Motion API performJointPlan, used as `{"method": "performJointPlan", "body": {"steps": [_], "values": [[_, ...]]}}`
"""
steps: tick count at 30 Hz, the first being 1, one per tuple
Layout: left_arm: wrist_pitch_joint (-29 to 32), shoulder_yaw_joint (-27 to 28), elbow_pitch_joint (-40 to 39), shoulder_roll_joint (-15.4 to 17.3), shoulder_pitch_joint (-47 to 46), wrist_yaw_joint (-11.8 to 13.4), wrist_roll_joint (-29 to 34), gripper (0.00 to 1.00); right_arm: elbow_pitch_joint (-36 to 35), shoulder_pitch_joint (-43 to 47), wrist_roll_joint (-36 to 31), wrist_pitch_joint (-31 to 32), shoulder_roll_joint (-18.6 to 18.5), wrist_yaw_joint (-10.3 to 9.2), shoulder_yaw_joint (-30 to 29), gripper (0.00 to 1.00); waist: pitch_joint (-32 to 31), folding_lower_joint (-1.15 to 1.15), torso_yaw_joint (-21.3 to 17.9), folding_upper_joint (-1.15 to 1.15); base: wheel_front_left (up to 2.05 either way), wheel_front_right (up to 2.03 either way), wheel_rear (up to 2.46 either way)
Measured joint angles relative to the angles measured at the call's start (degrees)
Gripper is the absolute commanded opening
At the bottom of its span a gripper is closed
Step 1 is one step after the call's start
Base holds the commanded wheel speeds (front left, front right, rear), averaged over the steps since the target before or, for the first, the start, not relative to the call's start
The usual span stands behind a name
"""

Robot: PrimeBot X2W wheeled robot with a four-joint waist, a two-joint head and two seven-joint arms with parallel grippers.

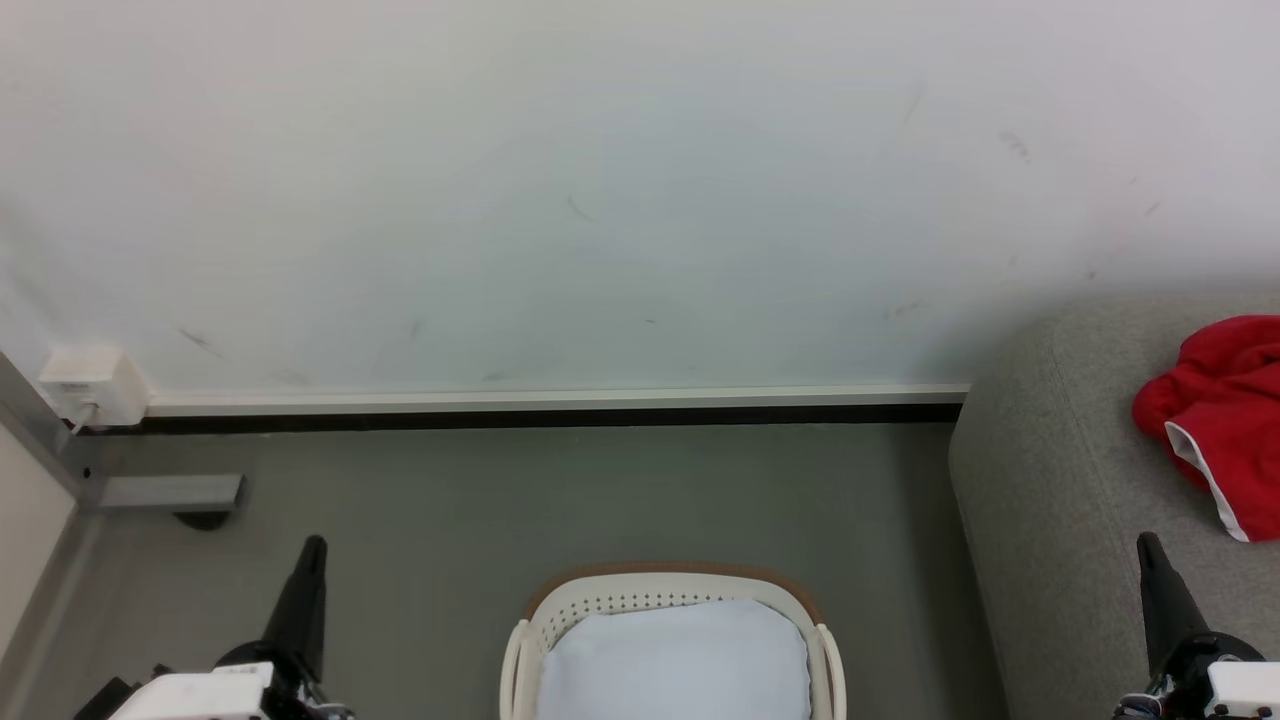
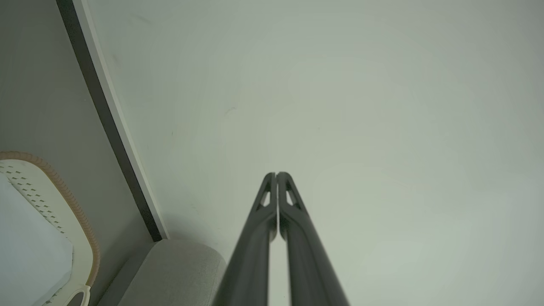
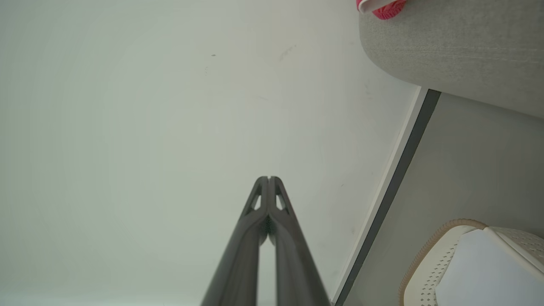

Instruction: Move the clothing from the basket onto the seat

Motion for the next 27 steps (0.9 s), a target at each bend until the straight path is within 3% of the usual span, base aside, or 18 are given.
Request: {"method": "performJointPlan", "body": {"steps": [27], "values": [[0.0,0.0,0.0,0.0,0.0,0.0,0.0,0.00,0.0,0.0,0.0,0.0,0.0,0.00,0.0,0.00,0.0,0.00,0.0,0.00,0.00,0.00,0.00]]}}
